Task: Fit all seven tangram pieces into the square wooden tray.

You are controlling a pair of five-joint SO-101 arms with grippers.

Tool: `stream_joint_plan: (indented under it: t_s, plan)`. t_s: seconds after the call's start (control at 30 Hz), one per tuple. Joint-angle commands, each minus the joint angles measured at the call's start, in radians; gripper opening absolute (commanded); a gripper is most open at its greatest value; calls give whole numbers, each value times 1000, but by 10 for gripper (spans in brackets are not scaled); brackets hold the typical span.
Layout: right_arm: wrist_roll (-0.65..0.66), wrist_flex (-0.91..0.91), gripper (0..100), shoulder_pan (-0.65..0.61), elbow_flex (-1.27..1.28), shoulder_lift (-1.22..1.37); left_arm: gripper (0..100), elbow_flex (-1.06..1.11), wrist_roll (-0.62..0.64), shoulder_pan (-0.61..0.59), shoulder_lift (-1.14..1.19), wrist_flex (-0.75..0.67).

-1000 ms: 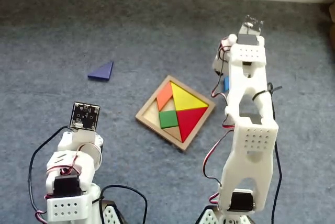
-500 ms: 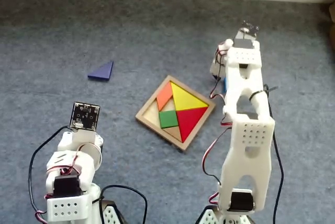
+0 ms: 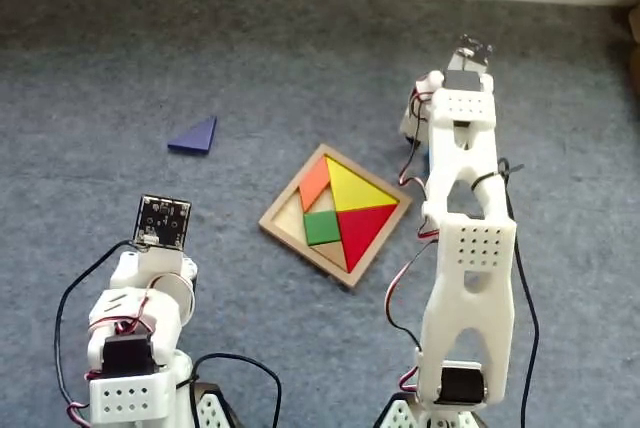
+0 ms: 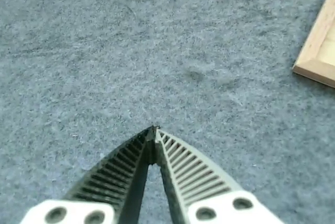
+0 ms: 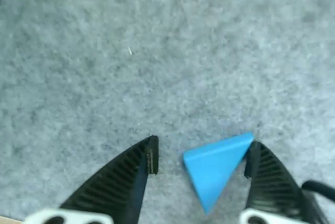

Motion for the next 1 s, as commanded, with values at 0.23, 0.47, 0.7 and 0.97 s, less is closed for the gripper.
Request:
stream_joint_plan:
  t_s: [0.23, 0.47, 0.7, 0.97]
  plan:
    - [-11, 71, 237, 48, -45, 1, 8, -7, -11, -15, -30, -11]
    - [-11, 50, 146, 82, -45, 7, 8, -7, -11, -15, -30, -11]
    - [-5, 70, 142, 82, -45, -1, 8, -7, -11, -15, -30, -11]
    - [77, 286, 142, 50, -209, -18, 8, -7, -11, -15, -30, -11]
